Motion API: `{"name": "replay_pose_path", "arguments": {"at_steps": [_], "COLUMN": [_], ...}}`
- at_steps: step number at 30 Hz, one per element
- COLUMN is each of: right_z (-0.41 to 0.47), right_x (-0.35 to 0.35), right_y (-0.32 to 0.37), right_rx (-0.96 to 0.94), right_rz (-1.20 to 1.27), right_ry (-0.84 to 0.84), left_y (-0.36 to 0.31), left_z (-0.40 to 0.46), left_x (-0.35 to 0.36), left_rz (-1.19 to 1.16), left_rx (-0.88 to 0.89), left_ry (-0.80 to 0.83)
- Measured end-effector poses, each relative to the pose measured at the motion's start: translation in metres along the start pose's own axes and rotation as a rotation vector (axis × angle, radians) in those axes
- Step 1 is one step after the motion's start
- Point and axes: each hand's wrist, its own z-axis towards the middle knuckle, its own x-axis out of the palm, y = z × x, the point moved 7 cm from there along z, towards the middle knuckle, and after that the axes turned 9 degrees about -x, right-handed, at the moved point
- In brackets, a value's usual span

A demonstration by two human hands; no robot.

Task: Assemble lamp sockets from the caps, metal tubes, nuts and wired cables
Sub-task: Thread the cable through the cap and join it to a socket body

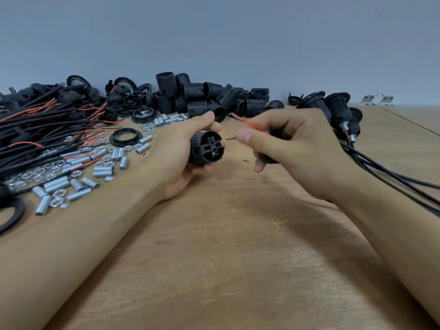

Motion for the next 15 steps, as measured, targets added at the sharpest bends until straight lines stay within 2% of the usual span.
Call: {"name": "replay_pose_path", "arguments": {"at_steps": [3,15], "right_z": [-0.0010,-0.0013], "right_x": [0.0085,0.0081], "right_y": [0.0009,0.0032], "right_rx": [-0.001,-0.079], "right_rz": [-0.057,-0.232], "right_ry": [0.048,-0.005], "left_y": [0.0002,0.0019], "left_z": [0.0007,0.0042], "left_x": [0.0010,0.0032], "left_rz": [0.023,0.060], "left_rx": [0.009,0.034], "left_ry": [0.009,0.046]}}
